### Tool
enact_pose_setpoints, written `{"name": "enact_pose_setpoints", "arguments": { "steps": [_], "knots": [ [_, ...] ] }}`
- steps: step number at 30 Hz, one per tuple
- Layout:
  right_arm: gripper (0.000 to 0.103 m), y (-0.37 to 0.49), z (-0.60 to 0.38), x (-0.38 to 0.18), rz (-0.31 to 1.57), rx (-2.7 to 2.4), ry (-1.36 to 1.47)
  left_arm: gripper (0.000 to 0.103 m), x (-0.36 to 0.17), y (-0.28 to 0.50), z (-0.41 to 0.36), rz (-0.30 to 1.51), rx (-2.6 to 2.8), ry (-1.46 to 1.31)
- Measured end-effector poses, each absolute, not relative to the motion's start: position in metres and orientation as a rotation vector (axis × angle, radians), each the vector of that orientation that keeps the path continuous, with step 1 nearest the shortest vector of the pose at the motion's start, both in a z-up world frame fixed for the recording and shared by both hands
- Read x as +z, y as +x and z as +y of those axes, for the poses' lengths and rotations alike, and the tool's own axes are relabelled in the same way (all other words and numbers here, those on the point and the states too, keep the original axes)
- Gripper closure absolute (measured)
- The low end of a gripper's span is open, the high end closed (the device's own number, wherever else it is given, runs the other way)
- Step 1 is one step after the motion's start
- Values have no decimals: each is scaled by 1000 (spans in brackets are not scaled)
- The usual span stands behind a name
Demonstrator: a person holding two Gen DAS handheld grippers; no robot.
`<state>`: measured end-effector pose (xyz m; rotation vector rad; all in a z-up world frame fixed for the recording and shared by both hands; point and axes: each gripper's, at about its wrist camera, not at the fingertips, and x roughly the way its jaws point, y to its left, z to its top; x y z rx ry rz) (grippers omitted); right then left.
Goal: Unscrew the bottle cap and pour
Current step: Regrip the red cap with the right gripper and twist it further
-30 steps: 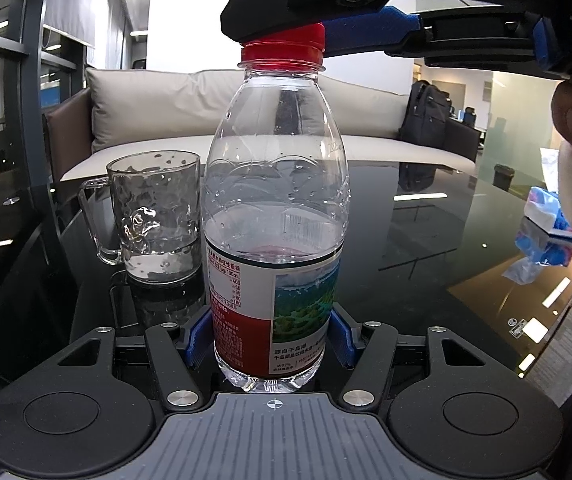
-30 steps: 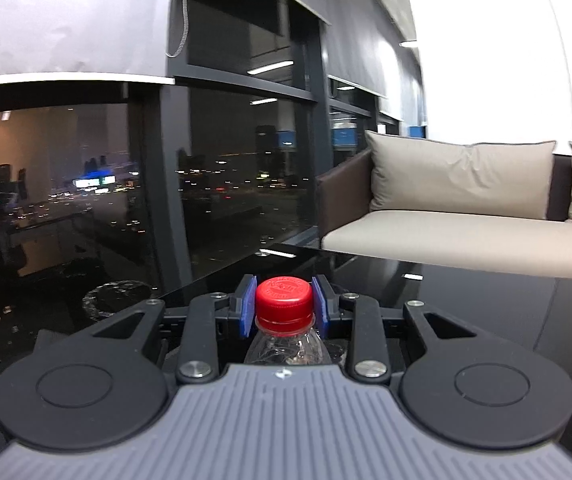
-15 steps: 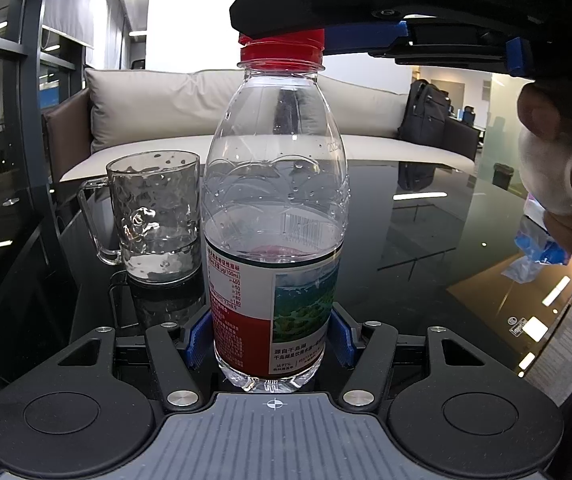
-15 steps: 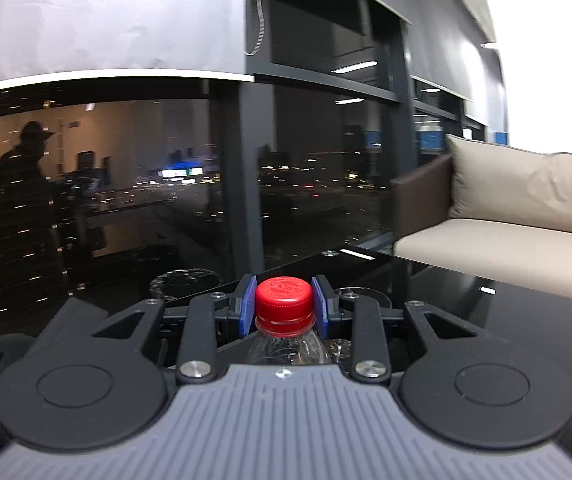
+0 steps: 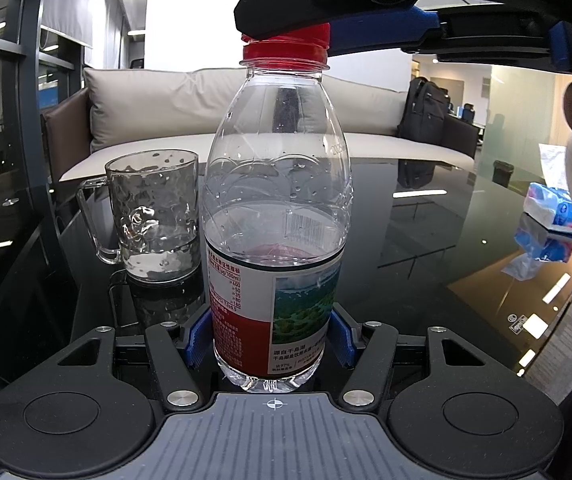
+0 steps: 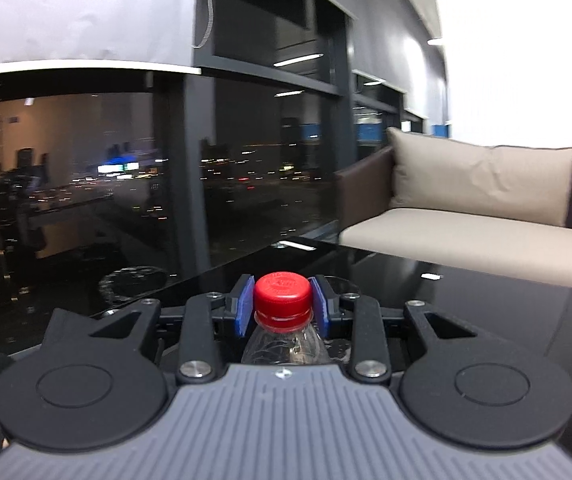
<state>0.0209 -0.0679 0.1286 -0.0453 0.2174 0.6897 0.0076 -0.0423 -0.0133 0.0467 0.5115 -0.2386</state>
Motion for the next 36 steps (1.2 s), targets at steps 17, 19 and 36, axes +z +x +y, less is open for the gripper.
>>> {"name": "enact_pose_setpoints", "arguments": {
  "steps": [17, 19, 36],
  "knots": [
    [67, 9, -55, 116, 211, 573, -22, 48, -14, 6, -42, 514, -238, 47],
    [67, 9, -53, 115, 216, 566, -27, 48, -14, 6, -42, 514, -239, 47],
    [71, 17, -57, 115, 209, 624, -61, 48, -16, 5, -37, 515, -239, 45]
  ]
}}
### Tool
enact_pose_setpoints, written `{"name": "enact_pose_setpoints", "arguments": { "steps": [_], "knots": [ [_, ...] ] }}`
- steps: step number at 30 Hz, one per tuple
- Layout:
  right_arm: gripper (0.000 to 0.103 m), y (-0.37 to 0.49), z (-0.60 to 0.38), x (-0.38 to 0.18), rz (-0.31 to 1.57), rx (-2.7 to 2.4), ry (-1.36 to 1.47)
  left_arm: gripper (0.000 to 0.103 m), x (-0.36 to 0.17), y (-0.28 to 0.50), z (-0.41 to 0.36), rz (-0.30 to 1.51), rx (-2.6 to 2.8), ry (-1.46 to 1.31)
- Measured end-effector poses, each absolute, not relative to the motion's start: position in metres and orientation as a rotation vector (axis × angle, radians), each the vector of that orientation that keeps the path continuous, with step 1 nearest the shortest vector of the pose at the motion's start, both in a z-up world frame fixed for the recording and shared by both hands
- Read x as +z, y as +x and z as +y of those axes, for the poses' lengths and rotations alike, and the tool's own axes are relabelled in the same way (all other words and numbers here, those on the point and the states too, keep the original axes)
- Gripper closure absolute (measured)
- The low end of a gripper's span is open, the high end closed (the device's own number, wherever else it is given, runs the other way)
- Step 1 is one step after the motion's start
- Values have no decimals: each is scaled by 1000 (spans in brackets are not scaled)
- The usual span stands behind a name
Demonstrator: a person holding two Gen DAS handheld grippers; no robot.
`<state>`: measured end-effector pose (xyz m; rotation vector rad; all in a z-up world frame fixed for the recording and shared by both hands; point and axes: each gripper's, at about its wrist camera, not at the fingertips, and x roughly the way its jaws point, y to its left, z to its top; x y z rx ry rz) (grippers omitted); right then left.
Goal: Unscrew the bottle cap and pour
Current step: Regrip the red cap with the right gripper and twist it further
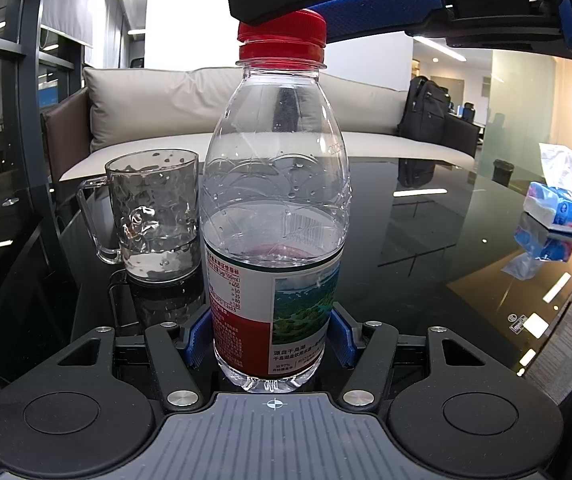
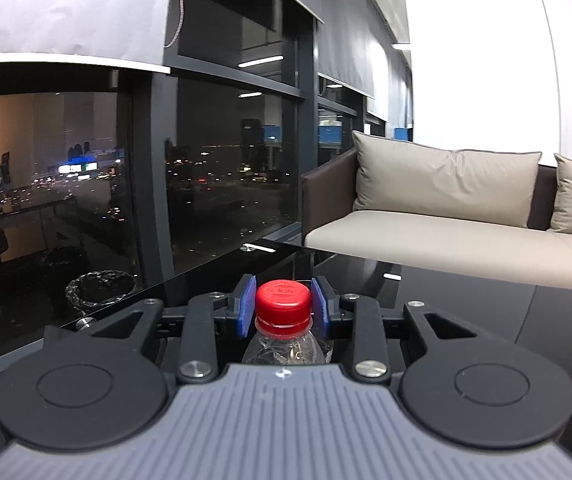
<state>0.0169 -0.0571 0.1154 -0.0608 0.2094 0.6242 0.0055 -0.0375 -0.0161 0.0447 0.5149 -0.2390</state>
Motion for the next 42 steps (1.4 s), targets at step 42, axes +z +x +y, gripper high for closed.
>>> {"name": "enact_pose_setpoints", "arguments": {
  "steps": [42],
  "knots": [
    [71, 49, -85, 118, 197, 916, -95, 48, -13, 8, -39, 515, -240, 46]
  ]
}}
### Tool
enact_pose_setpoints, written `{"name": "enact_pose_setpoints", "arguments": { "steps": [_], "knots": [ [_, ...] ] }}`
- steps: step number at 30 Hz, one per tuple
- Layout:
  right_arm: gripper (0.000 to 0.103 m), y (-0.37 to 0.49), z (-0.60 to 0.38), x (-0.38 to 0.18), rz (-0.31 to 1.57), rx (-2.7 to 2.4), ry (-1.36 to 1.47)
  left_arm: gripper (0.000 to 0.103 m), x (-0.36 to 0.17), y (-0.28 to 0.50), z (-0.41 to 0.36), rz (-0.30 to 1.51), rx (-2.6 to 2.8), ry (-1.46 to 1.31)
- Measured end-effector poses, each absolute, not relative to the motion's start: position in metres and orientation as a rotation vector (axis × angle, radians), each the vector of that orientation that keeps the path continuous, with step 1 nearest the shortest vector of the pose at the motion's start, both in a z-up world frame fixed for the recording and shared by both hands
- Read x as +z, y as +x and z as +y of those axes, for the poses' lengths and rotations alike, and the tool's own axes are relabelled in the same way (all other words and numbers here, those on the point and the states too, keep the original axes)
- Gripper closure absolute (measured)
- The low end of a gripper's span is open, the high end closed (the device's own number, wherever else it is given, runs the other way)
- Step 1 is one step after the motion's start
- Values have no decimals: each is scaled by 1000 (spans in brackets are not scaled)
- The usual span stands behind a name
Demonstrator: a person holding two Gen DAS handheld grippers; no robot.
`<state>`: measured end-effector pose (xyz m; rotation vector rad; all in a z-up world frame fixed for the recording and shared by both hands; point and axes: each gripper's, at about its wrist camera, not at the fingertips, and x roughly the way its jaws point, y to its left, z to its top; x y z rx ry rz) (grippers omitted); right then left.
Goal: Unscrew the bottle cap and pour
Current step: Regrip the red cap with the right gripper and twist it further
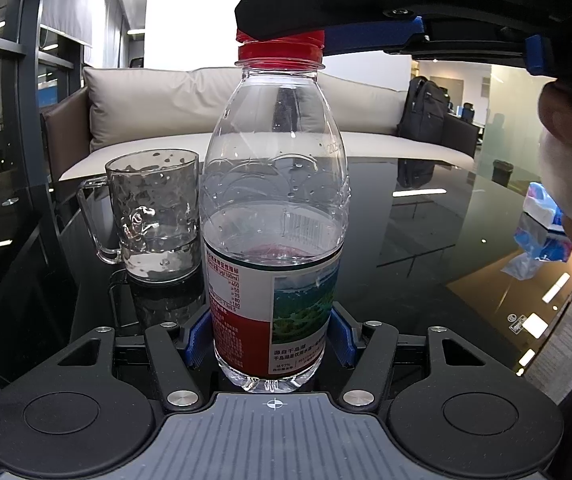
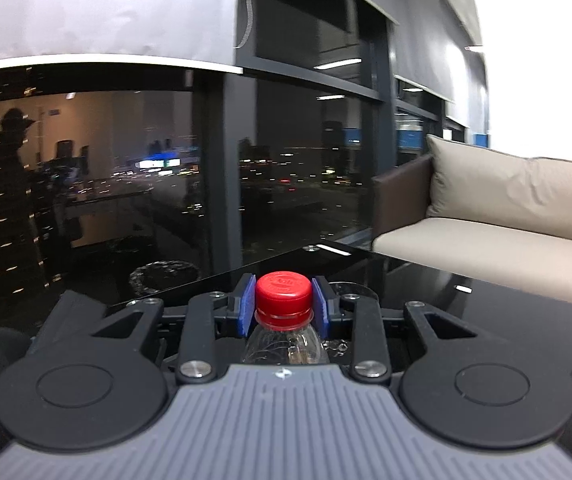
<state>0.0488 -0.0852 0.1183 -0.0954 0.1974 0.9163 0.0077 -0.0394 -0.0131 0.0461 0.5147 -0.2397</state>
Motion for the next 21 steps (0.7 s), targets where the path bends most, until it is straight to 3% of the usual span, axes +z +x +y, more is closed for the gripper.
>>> {"name": "enact_pose_setpoints", "arguments": {
  "steps": [17, 21],
  "knots": [
    [70, 87, -103, 133, 268, 1150, -91, 47, -13, 8, -42, 514, -244, 48],
    [57, 68, -97, 133, 253, 1009, -79, 47, -14, 8, -42, 516, -242, 47]
  ]
}}
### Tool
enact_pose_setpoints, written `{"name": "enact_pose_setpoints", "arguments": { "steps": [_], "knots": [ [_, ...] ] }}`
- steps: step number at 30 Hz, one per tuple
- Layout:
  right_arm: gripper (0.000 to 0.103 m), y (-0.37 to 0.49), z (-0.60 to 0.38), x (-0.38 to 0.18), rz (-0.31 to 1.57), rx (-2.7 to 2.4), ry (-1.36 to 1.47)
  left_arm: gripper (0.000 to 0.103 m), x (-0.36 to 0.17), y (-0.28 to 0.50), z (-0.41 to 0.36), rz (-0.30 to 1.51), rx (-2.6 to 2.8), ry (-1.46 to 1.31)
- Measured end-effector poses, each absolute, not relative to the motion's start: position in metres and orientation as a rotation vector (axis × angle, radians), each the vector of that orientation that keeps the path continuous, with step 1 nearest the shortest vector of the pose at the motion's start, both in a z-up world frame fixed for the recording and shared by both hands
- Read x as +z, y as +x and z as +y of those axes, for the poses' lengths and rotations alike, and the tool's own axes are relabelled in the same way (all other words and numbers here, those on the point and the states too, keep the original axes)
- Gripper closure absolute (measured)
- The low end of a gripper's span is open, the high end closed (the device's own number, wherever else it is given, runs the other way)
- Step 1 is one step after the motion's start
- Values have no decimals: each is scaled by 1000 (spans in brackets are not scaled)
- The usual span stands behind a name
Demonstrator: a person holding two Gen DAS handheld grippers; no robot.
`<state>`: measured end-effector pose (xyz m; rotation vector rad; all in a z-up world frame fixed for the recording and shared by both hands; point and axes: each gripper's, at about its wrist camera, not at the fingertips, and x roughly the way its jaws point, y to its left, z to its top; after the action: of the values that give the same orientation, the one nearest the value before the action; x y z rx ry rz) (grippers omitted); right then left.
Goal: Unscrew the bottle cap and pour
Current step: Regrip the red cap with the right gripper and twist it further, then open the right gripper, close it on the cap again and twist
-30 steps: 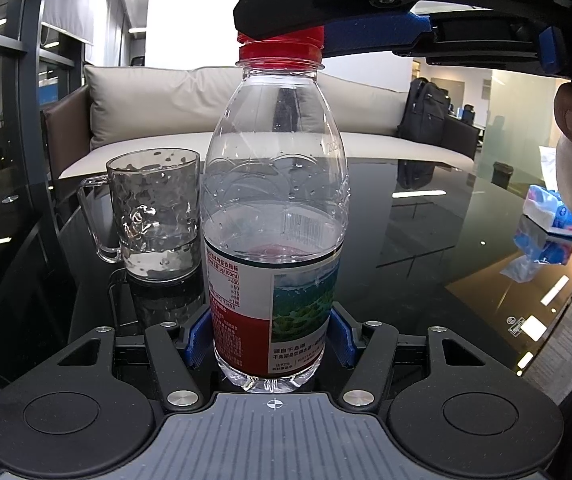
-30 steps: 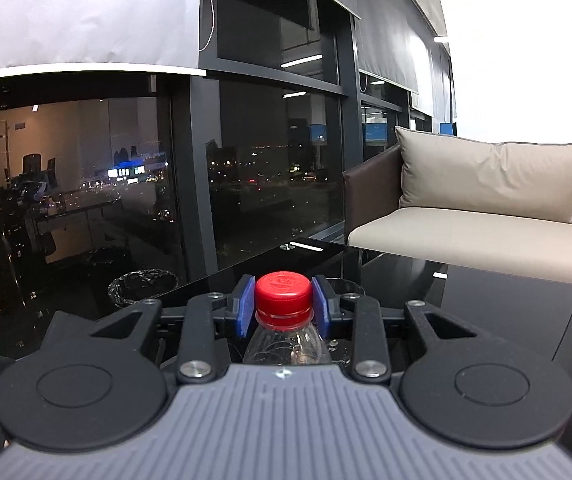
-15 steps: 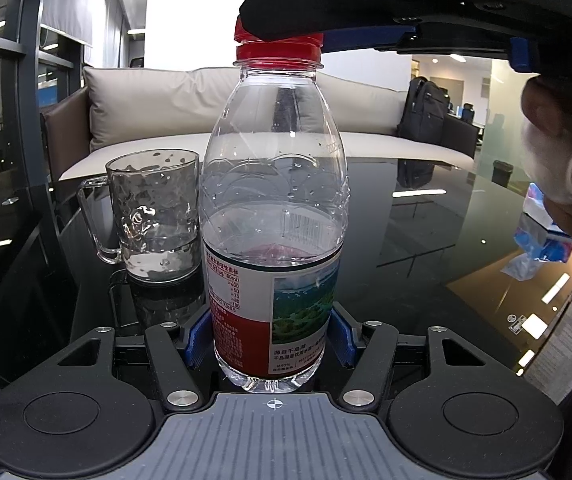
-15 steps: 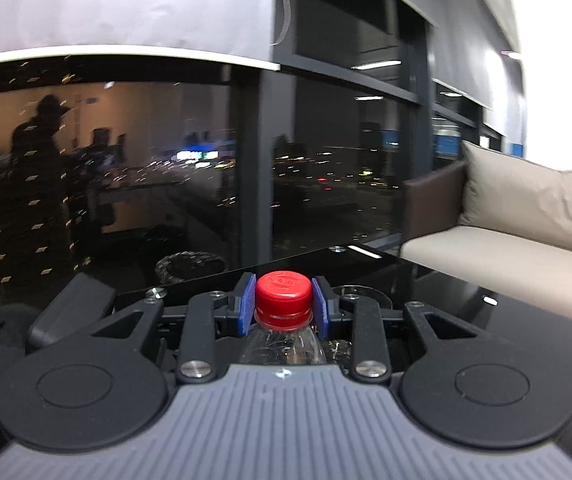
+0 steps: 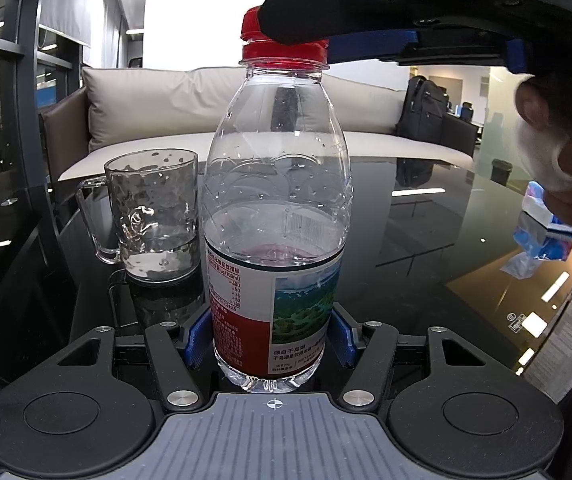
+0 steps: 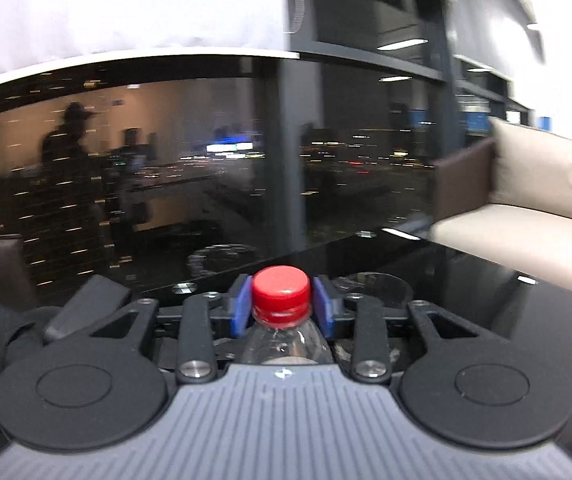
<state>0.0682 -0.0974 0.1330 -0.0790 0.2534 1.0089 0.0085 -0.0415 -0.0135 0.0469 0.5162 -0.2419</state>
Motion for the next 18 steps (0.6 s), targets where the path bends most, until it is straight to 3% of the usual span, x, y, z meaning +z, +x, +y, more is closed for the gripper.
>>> {"name": "enact_pose_setpoints", "arguments": {
  "steps": [18],
  "knots": [
    [55, 27, -66, 120, 206, 727, 24, 48, -13, 8, -43, 517, -240, 46]
  ]
}}
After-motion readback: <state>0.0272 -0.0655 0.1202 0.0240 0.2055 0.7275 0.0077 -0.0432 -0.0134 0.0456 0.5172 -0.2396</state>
